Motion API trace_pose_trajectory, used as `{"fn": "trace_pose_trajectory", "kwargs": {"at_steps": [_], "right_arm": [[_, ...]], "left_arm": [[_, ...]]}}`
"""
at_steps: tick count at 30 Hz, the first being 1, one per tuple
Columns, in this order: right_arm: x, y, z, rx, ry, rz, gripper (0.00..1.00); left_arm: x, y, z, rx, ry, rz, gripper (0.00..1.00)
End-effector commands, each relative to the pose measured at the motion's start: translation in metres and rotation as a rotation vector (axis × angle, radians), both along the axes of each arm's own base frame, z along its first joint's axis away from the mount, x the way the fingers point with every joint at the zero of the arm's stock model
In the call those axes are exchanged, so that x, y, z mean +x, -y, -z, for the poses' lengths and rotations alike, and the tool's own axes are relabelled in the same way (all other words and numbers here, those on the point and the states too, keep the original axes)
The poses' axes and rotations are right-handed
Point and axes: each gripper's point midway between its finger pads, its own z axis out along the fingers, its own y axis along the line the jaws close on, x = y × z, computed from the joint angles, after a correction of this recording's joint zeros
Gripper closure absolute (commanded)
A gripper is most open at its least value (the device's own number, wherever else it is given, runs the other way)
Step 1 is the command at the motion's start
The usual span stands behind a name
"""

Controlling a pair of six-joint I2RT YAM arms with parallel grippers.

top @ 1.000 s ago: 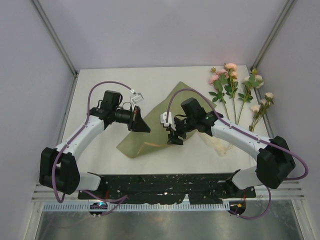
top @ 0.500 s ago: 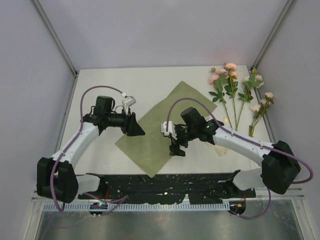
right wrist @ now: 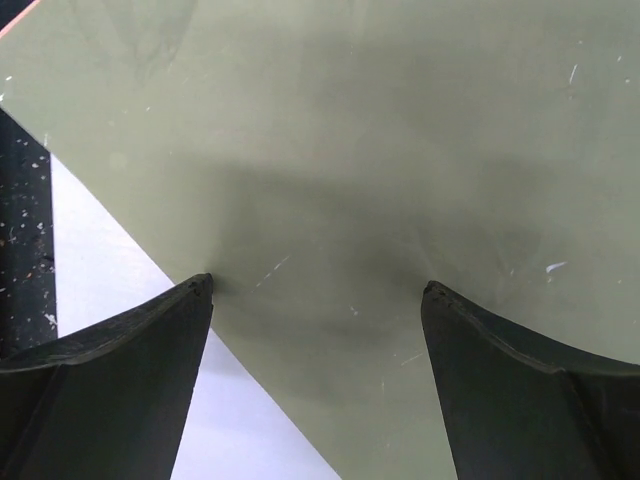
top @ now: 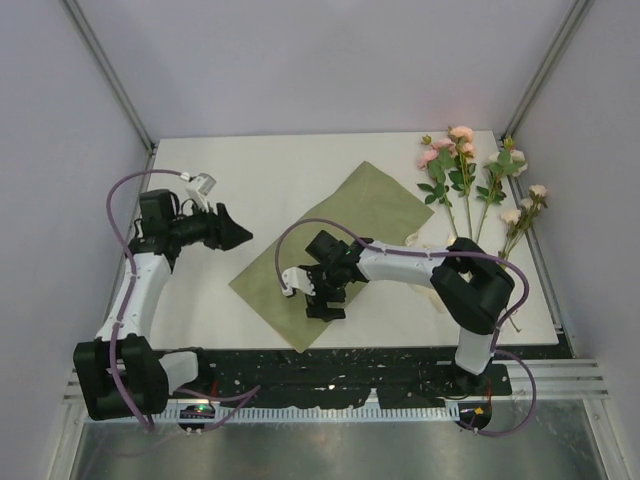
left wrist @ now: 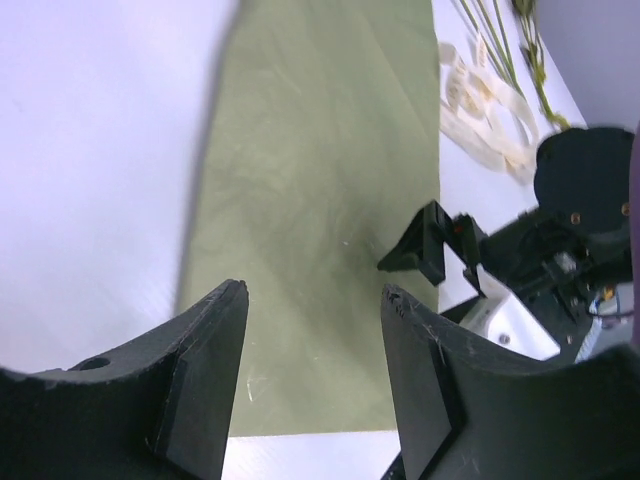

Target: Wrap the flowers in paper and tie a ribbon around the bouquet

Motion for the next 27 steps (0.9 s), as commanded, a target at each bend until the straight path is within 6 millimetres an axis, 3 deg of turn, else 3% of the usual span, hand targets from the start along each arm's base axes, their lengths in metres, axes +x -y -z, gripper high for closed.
{"fn": "trace_pose_trajectory", "kwargs": {"at_steps": [1, 5, 6, 7, 9, 11, 16, 18, 19, 20, 21, 24, 27], "right_arm": [[-0.004, 0.002, 0.009, -0.109, 0.010, -0.035, 0.14], [-0.014, 0.011, 0.027, -0.218, -0.072, -0.026, 0.42], [-0.012, 0.008, 0.031, -0.229, -0.083, -0.024, 0.53], [-0.014, 0.010, 0.032, -0.246, -0.099, -0.024, 0.57], [-0.014, 0.010, 0.036, -0.268, -0.118, -0.014, 0.77], [-0.013, 0.008, 0.038, -0.276, -0.125, 0.001, 0.91], [-0.003, 0.005, 0.023, -0.228, -0.108, 0.064, 0.94], [-0.006, 0.006, 0.001, -0.165, -0.096, 0.057, 0.76], [-0.006, -0.002, -0.022, -0.092, -0.045, 0.044, 0.40], [-0.012, 0.003, -0.022, -0.089, -0.037, 0.041, 0.21], [-0.014, -0.005, -0.040, -0.031, 0.008, 0.039, 0.05], [-0.034, -0.005, -0.041, -0.054, 0.004, 0.019, 0.05], [-0.045, -0.005, -0.017, -0.147, -0.031, -0.004, 0.05]], "left_arm": [[0.030, -0.028, -0.037, -0.061, 0.089, -0.151, 0.40], [0.037, -0.042, -0.053, -0.072, 0.128, -0.196, 0.40], [0.037, -0.044, -0.055, -0.067, 0.139, -0.200, 0.40], [0.037, -0.046, -0.057, -0.061, 0.155, -0.204, 0.40], [0.036, -0.047, -0.058, -0.049, 0.171, -0.205, 0.40], [0.035, -0.049, -0.056, -0.045, 0.178, -0.211, 0.41], [0.027, -0.048, -0.050, -0.036, 0.189, -0.194, 0.41], [0.025, -0.047, -0.048, -0.027, 0.196, -0.184, 0.40], [0.024, -0.047, -0.049, -0.023, 0.202, -0.182, 0.40], [0.023, -0.047, -0.049, -0.021, 0.203, -0.182, 0.39], [0.023, -0.047, -0.050, -0.019, 0.207, -0.182, 0.39], [0.025, -0.047, -0.051, -0.024, 0.208, -0.187, 0.38], [0.028, -0.048, -0.056, -0.031, 0.221, -0.195, 0.38]]}}
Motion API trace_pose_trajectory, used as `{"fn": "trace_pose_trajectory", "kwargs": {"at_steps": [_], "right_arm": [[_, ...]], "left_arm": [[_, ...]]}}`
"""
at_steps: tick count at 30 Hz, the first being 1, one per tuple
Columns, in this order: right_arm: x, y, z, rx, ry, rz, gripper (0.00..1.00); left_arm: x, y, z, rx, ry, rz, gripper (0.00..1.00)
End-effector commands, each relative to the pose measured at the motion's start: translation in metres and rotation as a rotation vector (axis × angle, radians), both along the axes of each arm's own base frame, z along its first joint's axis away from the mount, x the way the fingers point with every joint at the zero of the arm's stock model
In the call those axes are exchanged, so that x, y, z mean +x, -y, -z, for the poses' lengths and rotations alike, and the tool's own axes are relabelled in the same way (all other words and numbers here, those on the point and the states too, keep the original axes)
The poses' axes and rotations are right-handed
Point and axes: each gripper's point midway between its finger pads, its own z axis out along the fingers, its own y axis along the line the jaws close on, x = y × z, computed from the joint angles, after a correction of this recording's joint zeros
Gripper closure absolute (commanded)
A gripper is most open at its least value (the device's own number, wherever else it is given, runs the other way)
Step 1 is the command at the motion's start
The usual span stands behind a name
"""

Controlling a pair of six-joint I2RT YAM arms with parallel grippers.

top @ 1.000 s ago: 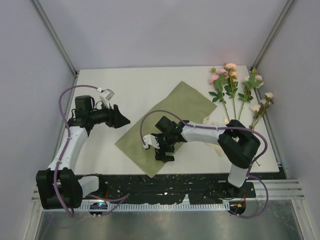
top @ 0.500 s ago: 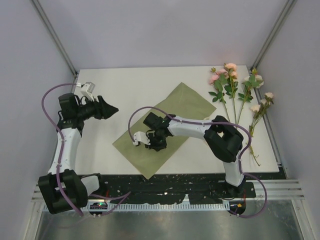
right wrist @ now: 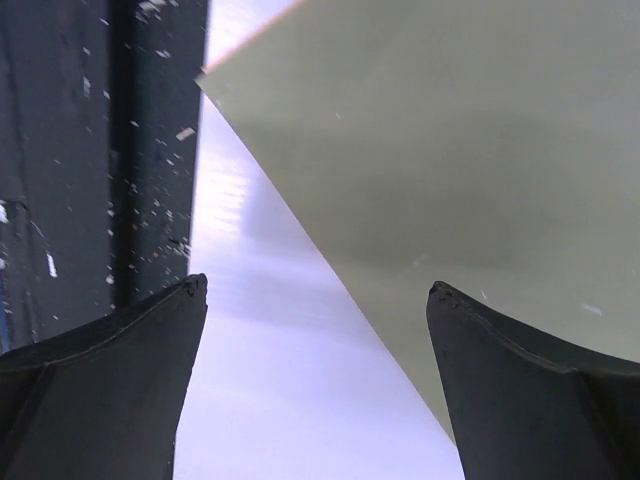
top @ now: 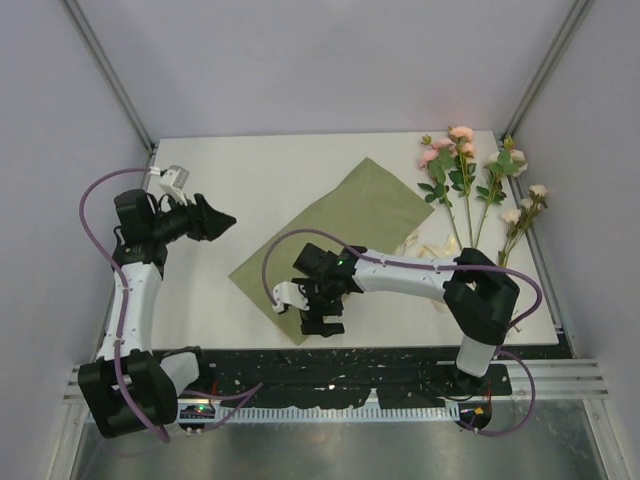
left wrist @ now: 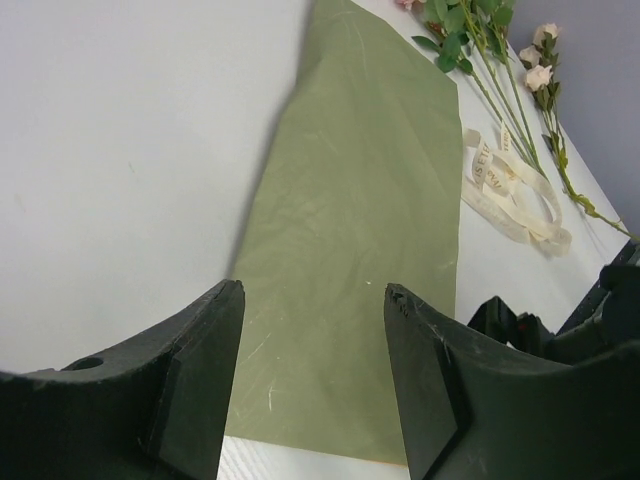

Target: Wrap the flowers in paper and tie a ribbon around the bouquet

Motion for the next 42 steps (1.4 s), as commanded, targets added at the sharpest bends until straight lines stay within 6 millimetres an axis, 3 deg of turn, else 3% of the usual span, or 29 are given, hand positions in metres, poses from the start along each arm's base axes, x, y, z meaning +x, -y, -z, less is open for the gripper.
{"fn": "trace_pose_trajectory", "kwargs": {"at_steps": [1, 4, 7, 11, 12, 13, 14, 15, 17, 20, 22, 26, 31, 35, 39, 42], "right_arm": [[-0.010, -0.007, 0.014, -0.066, -0.007, -0.024, 0.05], [0.004, -0.009, 0.034, -0.129, 0.026, 0.004, 0.05], [0.015, -0.015, 0.040, -0.142, 0.066, 0.037, 0.05], [0.014, -0.011, 0.061, -0.218, 0.039, 0.039, 0.03], [0.013, -0.009, 0.064, -0.232, 0.030, 0.038, 0.08], [0.011, -0.003, 0.073, -0.271, 0.016, 0.046, 0.22], [0.010, -0.003, 0.077, -0.283, 0.009, 0.048, 0.28], [0.009, 0.004, 0.087, -0.326, 0.000, 0.064, 0.43], [0.009, 0.013, 0.099, -0.381, 0.002, 0.089, 0.60], [0.009, 0.017, 0.104, -0.418, 0.006, 0.125, 0.91], [0.007, 0.015, 0.104, -0.411, -0.007, 0.130, 0.94], [-0.002, 0.003, 0.075, -0.317, -0.080, 0.128, 0.94], [0.014, -0.025, -0.005, -0.062, -0.169, 0.163, 0.94], [0.041, -0.028, -0.047, 0.078, -0.179, 0.238, 0.94], [0.089, -0.029, -0.078, 0.208, -0.137, 0.390, 0.94], [0.119, -0.035, -0.100, 0.281, -0.074, 0.485, 0.94]], "left_arm": [[0.006, -0.002, -0.019, 0.015, 0.092, 0.000, 0.38], [0.006, -0.003, -0.023, 0.018, 0.101, -0.002, 0.38], [0.006, -0.005, -0.025, 0.020, 0.108, -0.010, 0.38], [0.006, -0.010, -0.026, 0.014, 0.110, -0.023, 0.38], [0.007, -0.012, -0.027, 0.013, 0.115, -0.032, 0.38], [0.008, -0.015, -0.027, 0.009, 0.116, -0.040, 0.39], [0.010, -0.017, -0.028, 0.008, 0.120, -0.048, 0.39], [0.011, -0.020, -0.030, 0.008, 0.129, -0.057, 0.39], [0.013, -0.024, -0.031, 0.004, 0.133, -0.073, 0.39], [0.015, -0.029, -0.033, -0.002, 0.134, -0.086, 0.40], [0.015, -0.029, -0.035, -0.002, 0.145, -0.079, 0.40], [0.003, -0.018, -0.034, 0.007, 0.173, 0.013, 0.40], [-0.010, -0.016, -0.022, 0.078, 0.209, 0.050, 0.42], [-0.010, -0.016, -0.024, 0.002, 0.164, 0.003, 0.42], [-0.015, -0.016, -0.027, -0.137, 0.098, -0.124, 0.41], [-0.028, -0.005, -0.015, -0.243, -0.008, -0.189, 0.36]]}}
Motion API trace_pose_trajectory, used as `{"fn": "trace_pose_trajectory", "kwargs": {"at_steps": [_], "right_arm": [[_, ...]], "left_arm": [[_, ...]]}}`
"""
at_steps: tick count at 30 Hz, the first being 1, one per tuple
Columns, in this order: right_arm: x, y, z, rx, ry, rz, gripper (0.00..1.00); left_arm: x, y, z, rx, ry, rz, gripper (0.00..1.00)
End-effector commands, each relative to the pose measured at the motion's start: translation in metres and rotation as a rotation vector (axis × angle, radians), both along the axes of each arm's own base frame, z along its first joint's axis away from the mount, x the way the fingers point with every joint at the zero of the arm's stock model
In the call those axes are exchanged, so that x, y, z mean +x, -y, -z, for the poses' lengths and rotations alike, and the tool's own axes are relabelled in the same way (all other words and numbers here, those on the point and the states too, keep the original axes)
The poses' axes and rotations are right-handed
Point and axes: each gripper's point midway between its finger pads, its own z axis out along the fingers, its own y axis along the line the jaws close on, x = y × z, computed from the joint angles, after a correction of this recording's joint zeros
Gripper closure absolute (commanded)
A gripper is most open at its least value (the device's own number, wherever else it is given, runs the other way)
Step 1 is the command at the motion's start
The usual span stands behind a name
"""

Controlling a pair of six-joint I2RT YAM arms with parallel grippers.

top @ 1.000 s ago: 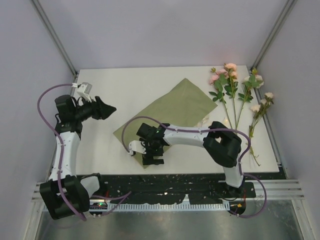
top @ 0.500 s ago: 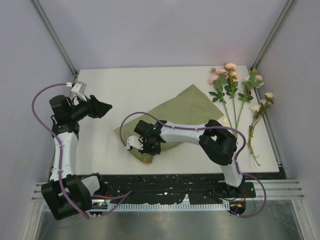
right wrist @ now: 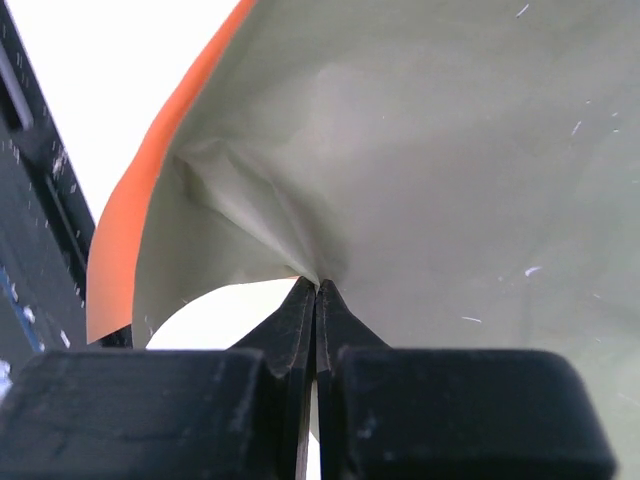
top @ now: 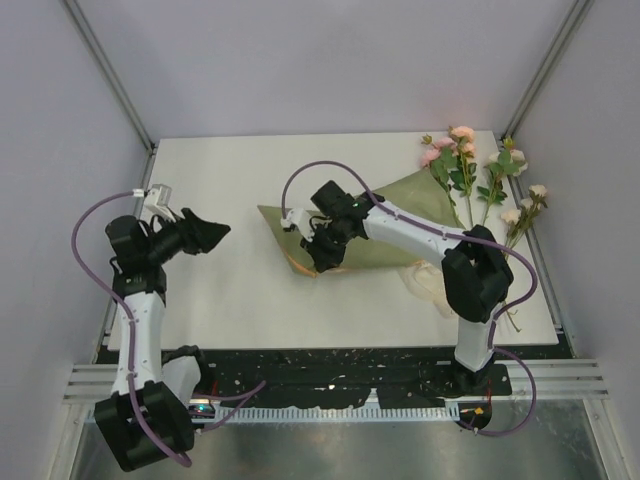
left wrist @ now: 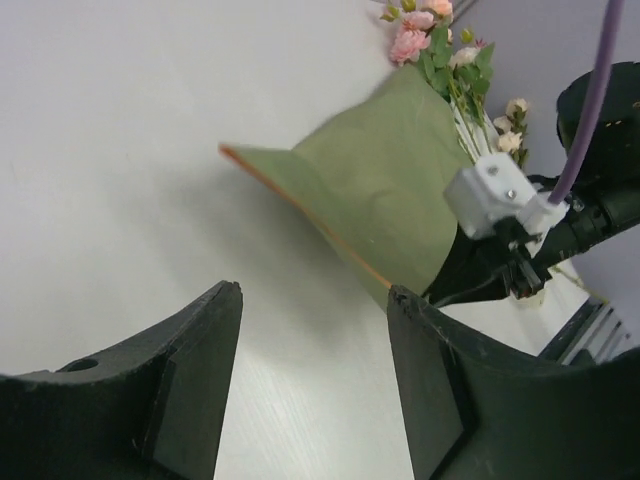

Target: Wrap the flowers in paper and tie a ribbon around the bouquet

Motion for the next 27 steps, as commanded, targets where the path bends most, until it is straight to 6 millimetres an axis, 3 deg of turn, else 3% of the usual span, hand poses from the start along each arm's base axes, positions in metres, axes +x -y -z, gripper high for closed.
{"fn": "trace_pose_trajectory", "kwargs": {"at_steps": [1, 5, 8, 11, 16, 27], "right_arm": [[0.043, -0.030, -0.067, 0.192, 0.133, 0.142, 0.95], [0.059, -0.046, -0.081, 0.248, 0.156, 0.244, 0.94], [0.059, -0.058, -0.085, 0.262, 0.157, 0.259, 0.94], [0.055, -0.064, -0.085, 0.261, 0.169, 0.259, 0.95], [0.049, -0.064, -0.081, 0.230, 0.215, 0.251, 0.94], [0.041, -0.063, -0.065, 0.177, 0.258, 0.234, 0.95]], "left_arm": [[-0.015, 0.015, 0.001, -0.163, -0.115, -0.094, 0.34], [-0.034, 0.042, 0.020, -0.202, -0.216, -0.085, 0.26], [-0.038, 0.061, 0.030, -0.214, -0.274, -0.060, 0.22], [-0.038, 0.076, 0.036, -0.188, -0.320, -0.037, 0.24], [-0.033, 0.083, 0.050, -0.180, -0.415, -0.052, 0.29], [-0.032, 0.091, 0.045, -0.217, -0.392, -0.052, 0.31]]}}
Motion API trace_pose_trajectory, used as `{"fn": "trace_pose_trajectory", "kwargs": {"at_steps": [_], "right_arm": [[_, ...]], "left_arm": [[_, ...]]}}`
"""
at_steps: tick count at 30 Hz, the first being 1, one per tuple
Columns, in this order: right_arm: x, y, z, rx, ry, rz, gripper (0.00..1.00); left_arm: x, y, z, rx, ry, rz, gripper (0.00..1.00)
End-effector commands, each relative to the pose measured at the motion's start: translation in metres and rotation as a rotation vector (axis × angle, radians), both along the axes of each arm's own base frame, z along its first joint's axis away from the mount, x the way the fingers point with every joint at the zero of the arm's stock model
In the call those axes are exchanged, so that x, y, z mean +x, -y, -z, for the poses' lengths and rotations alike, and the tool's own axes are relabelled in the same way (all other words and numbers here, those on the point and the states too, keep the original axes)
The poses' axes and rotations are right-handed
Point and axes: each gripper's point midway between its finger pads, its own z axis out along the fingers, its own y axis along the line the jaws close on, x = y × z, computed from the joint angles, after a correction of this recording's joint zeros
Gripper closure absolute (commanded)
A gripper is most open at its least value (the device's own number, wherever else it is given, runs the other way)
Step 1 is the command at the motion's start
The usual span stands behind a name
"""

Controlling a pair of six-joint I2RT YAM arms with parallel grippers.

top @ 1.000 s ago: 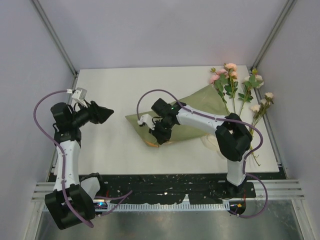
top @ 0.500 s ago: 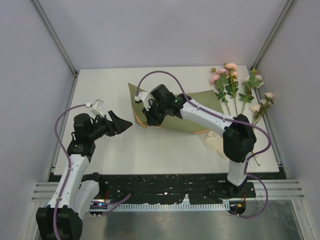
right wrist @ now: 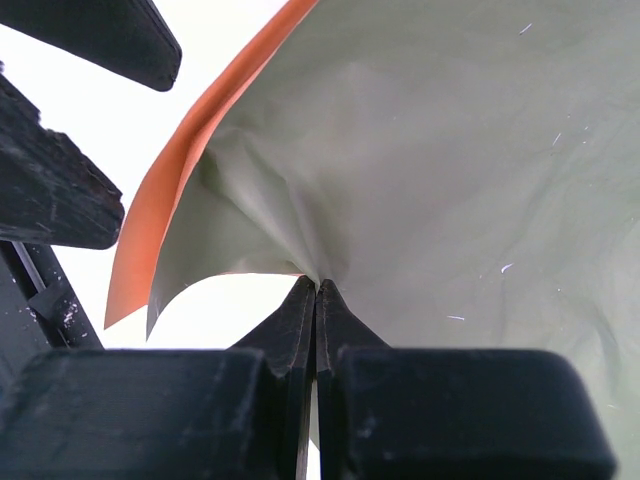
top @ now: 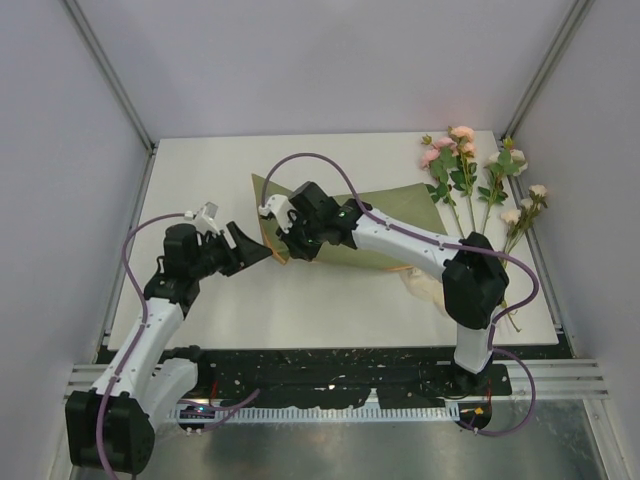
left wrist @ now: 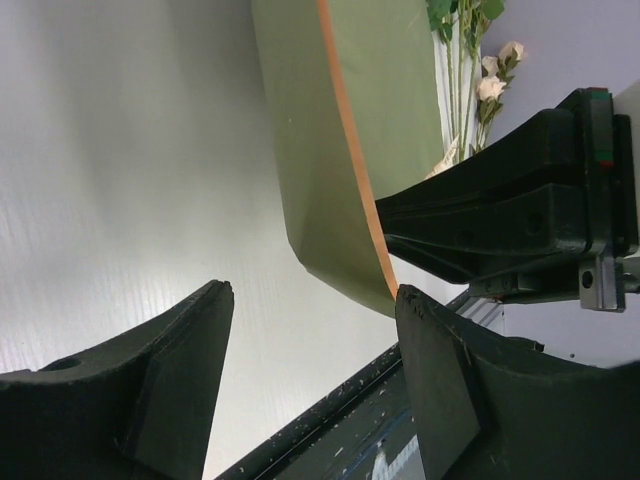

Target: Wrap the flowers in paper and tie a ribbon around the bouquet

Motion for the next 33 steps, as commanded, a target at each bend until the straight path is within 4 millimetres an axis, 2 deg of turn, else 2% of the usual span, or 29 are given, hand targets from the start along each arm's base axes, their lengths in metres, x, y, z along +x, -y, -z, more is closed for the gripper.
{"fn": "trace_pose_trajectory", "kwargs": {"at_steps": [1, 11, 19, 23, 28, 33], "right_arm": [[0.004, -0.004, -0.014, 0.027, 0.062, 0.009, 0.95], [0.001, -0.005, -0.015, 0.028, 0.065, -0.005, 0.95], [-0.006, -0.006, -0.005, 0.007, 0.058, -0.021, 0.95], [-0.006, -0.005, -0.007, 0.009, 0.060, -0.021, 0.94], [-0.006, -0.005, -0.008, 0.012, 0.061, -0.020, 0.95], [-0.007, -0.004, -0.008, 0.012, 0.058, -0.021, 0.95]], "left_arm": [[0.009, 0.002, -0.023, -0.021, 0.074, -0.023, 0.31], [0.012, 0.001, -0.005, -0.034, -0.003, -0.061, 0.35], [0.014, 0.007, -0.016, -0.058, 0.039, -0.041, 0.35], [0.009, 0.006, -0.001, -0.044, -0.002, -0.051, 0.37], [0.002, 0.002, 0.018, -0.025, -0.045, -0.067, 0.47], [-0.002, 0.001, 0.022, -0.027, -0.051, -0.070, 0.48]]}}
